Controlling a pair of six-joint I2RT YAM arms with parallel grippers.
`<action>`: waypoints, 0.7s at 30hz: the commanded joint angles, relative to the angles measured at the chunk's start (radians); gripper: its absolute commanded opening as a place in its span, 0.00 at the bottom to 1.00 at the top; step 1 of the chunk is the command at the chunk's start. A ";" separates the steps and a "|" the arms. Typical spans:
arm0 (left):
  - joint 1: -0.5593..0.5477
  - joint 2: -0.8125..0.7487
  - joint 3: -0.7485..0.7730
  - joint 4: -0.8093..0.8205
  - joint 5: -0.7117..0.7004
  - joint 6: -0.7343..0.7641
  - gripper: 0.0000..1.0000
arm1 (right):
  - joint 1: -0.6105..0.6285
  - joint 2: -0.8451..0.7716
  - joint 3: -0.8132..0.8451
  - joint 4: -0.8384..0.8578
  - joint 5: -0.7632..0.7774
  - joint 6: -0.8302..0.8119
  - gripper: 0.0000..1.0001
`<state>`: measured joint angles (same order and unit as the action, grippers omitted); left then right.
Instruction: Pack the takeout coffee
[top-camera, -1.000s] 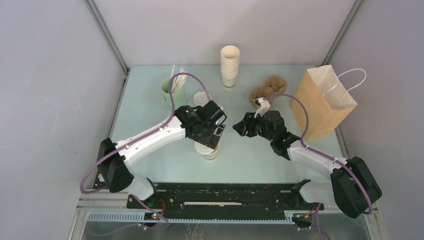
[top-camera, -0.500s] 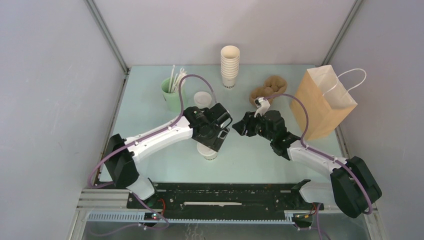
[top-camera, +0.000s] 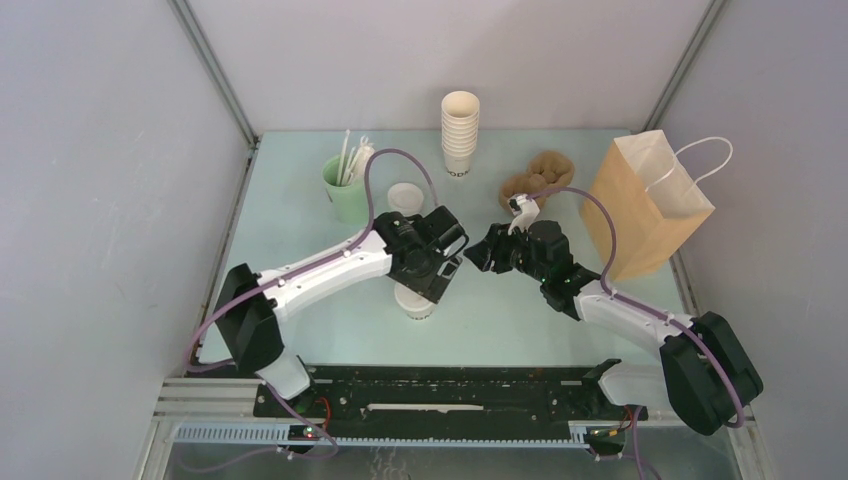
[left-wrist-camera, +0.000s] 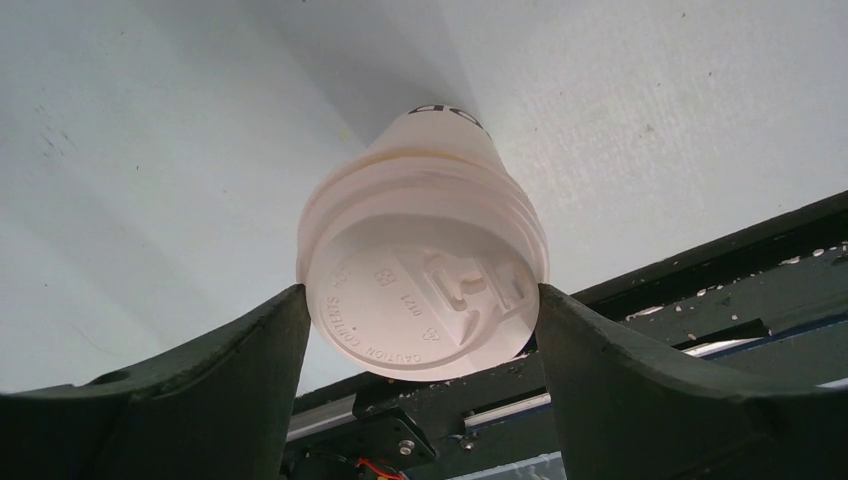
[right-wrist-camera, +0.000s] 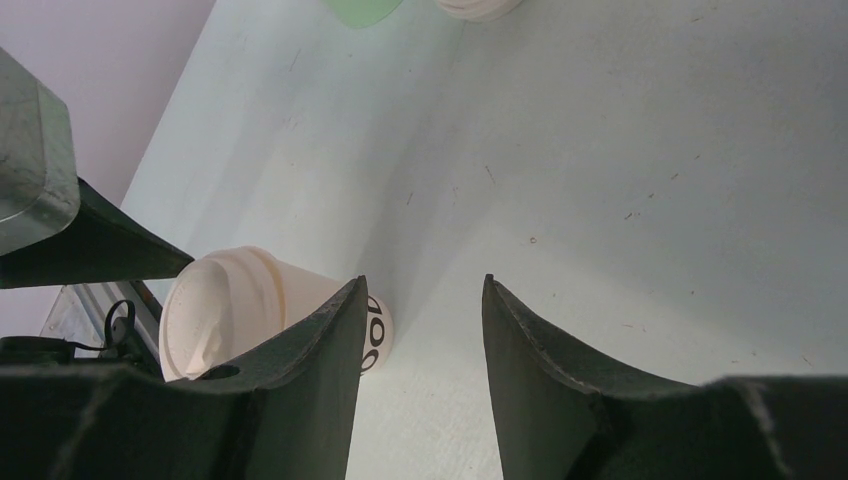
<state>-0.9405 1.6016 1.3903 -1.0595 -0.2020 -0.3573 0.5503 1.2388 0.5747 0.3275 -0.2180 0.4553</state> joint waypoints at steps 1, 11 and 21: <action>-0.005 0.012 0.078 0.003 -0.009 0.030 0.85 | -0.002 0.001 -0.009 0.036 0.000 -0.001 0.54; -0.005 0.021 0.083 -0.006 -0.009 0.039 0.87 | -0.001 0.004 -0.009 0.038 -0.004 -0.001 0.54; 0.000 0.015 0.060 -0.014 -0.031 0.041 0.88 | -0.001 0.008 -0.009 0.042 -0.009 0.002 0.54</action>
<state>-0.9405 1.6226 1.4235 -1.0657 -0.2073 -0.3386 0.5503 1.2419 0.5747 0.3325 -0.2192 0.4557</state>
